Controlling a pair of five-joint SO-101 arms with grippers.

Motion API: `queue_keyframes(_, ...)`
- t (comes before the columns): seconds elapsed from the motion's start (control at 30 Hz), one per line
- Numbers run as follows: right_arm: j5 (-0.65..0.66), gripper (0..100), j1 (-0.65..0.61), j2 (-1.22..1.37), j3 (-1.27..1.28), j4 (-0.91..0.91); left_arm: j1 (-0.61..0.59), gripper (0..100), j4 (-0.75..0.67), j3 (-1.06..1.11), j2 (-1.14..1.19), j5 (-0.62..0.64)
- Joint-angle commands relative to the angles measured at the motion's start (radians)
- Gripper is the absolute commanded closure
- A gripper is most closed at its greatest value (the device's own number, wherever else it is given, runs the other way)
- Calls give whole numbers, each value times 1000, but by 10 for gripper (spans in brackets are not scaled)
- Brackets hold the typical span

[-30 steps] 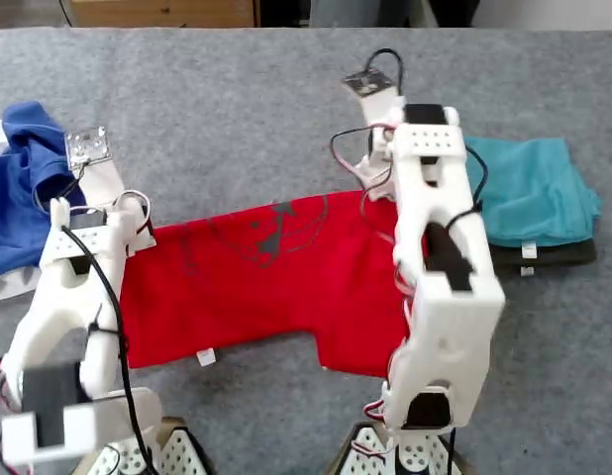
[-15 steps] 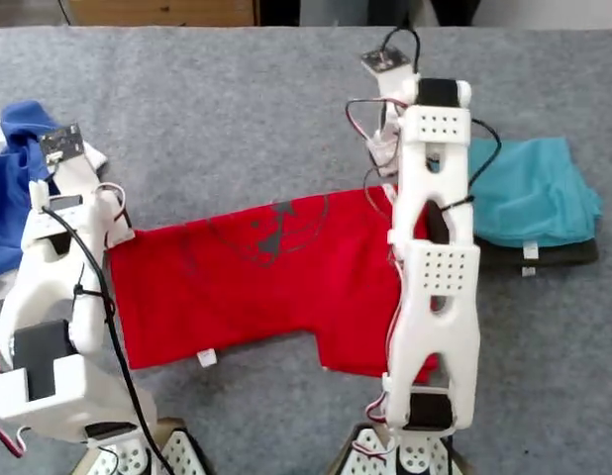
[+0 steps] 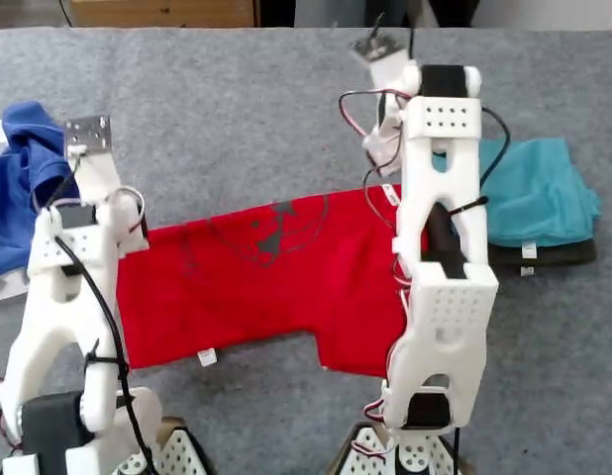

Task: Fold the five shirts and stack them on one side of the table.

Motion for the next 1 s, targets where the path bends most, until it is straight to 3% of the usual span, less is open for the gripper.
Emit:
queue_keyframes(0.0, 28, 985, -12, -74, 177, -86, 10, 971, -135, 108, -26, -11)
queue_keyframes(0.1, 58, 985, -15, -87, 282, -98, 5, 971, -207, 163, 25, -6)
queue_keyframes(0.33, 310, 985, -58, -320, 507, 18, -59, 971, -262, 151, 127, 106)
queue_keyframes(0.57, 631, 982, -95, -756, 1056, -41, -81, 971, -219, 139, 63, 109)
queue_keyframes(0.77, 710, 808, -235, -1112, 1520, -195, -84, 971, -293, 217, 49, 117)
queue_keyframes(0.97, 760, 797, -296, -1218, 1814, -331, -85, 971, -307, 232, 48, 117)
